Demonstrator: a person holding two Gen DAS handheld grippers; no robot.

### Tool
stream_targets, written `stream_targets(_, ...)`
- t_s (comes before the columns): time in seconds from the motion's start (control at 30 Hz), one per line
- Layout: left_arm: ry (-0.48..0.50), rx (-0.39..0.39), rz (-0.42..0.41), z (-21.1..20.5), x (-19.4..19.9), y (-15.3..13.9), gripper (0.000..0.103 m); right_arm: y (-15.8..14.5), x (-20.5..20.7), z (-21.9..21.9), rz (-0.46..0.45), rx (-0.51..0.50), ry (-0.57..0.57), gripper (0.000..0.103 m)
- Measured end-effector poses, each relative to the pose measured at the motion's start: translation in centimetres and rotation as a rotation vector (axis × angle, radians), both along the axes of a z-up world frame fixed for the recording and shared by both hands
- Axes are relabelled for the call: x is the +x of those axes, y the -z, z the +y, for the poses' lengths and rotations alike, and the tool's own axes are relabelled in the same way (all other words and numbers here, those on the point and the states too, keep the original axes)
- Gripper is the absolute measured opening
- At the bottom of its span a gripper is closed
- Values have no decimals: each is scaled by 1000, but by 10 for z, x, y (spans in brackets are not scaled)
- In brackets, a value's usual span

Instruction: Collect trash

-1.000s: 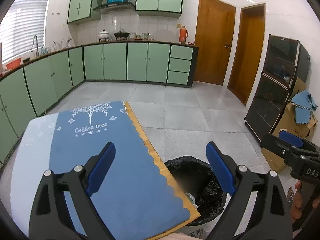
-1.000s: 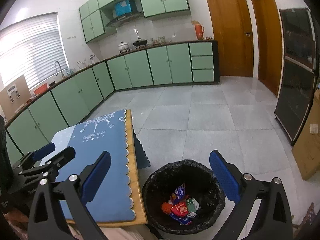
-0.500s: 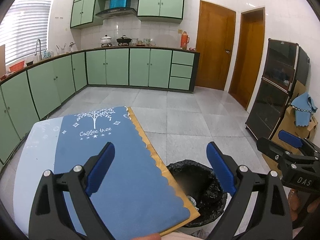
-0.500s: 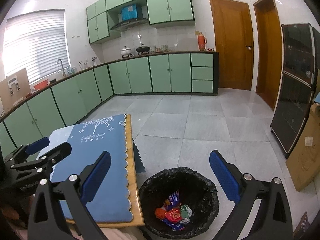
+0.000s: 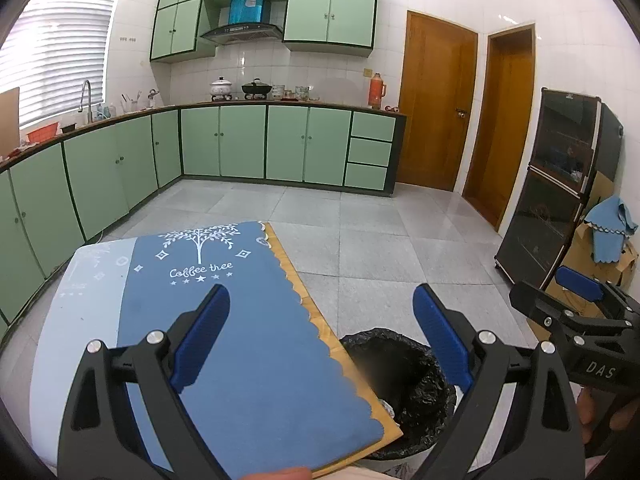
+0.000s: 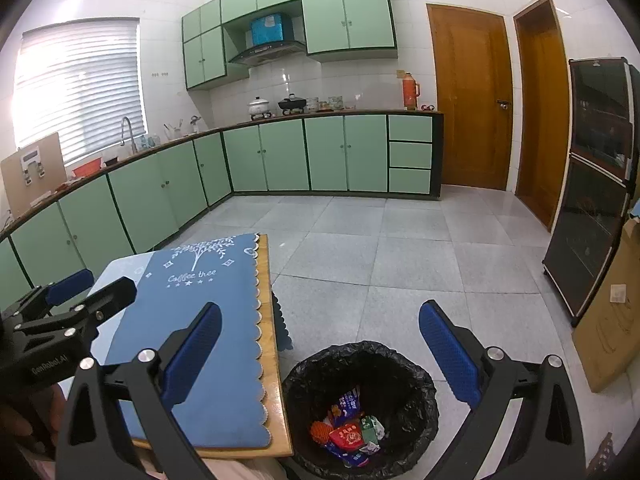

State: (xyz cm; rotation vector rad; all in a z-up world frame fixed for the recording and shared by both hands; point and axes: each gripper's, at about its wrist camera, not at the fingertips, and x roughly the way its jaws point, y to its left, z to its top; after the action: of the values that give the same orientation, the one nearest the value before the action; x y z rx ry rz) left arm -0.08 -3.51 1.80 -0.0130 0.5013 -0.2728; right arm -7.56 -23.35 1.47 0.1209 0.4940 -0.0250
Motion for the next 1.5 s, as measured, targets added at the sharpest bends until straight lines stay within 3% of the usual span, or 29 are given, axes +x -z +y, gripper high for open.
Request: stream_targets(1.5, -5, -4, 0, 2, 1, -1, 90, -2, -1, 5, -2, -8, -5, 97)
